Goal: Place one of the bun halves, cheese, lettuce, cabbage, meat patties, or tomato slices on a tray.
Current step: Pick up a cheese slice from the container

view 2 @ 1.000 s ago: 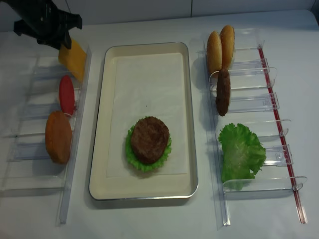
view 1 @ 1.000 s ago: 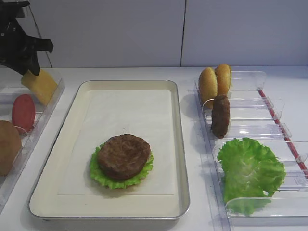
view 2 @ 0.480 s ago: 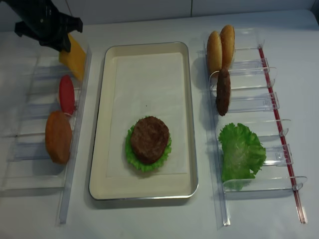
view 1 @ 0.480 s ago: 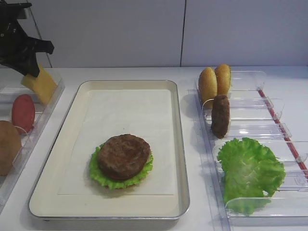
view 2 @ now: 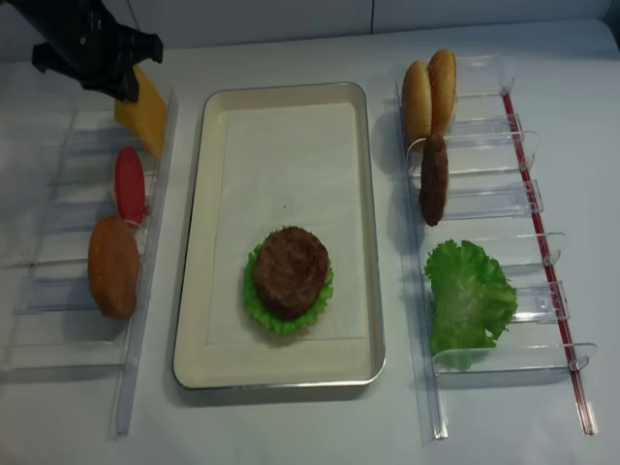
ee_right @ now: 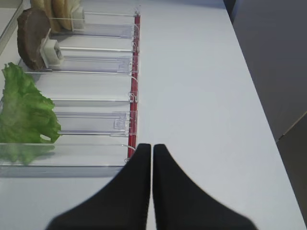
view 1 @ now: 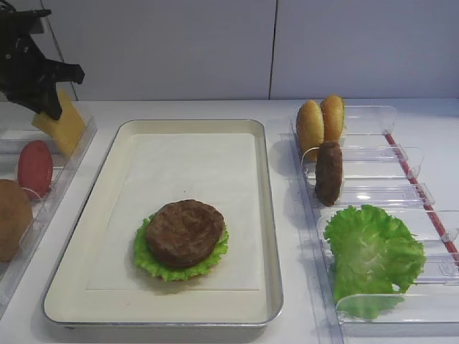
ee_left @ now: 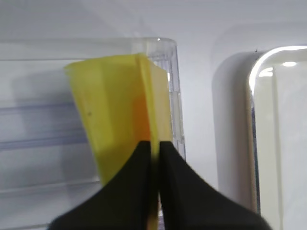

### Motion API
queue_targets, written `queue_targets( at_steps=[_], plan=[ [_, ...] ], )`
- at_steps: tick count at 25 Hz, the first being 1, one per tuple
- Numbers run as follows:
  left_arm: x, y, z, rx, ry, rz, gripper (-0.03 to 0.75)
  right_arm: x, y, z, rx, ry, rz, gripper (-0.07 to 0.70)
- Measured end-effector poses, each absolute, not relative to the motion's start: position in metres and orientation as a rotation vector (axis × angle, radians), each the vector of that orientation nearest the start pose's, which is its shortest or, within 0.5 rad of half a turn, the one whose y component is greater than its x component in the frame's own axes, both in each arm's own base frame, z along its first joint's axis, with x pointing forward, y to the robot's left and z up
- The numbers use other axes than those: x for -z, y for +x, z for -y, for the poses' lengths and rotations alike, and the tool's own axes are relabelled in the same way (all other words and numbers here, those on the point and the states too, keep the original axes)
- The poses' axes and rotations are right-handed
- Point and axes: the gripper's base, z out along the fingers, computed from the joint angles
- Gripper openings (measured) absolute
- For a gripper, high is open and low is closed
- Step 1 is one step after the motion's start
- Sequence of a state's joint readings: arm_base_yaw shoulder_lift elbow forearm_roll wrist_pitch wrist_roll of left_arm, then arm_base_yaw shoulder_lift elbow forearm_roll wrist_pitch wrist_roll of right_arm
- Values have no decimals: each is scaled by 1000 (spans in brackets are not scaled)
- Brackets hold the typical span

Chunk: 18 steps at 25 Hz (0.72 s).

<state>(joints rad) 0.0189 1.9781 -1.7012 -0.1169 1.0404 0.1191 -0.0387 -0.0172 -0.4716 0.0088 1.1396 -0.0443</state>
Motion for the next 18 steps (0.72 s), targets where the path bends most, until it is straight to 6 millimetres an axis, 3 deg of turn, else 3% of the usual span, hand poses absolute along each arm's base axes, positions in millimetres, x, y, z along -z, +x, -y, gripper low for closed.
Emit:
queue_targets(
  at_steps=[4, 18],
  plan=[
    [-241, 432, 2, 138, 73, -2828, 40, -263, -8, -1, 38, -7, -2135, 203],
    [-244, 436, 2, 137, 61, -2791, 5, -263, -8, -1, 38, -7, -2135, 203]
  ],
)
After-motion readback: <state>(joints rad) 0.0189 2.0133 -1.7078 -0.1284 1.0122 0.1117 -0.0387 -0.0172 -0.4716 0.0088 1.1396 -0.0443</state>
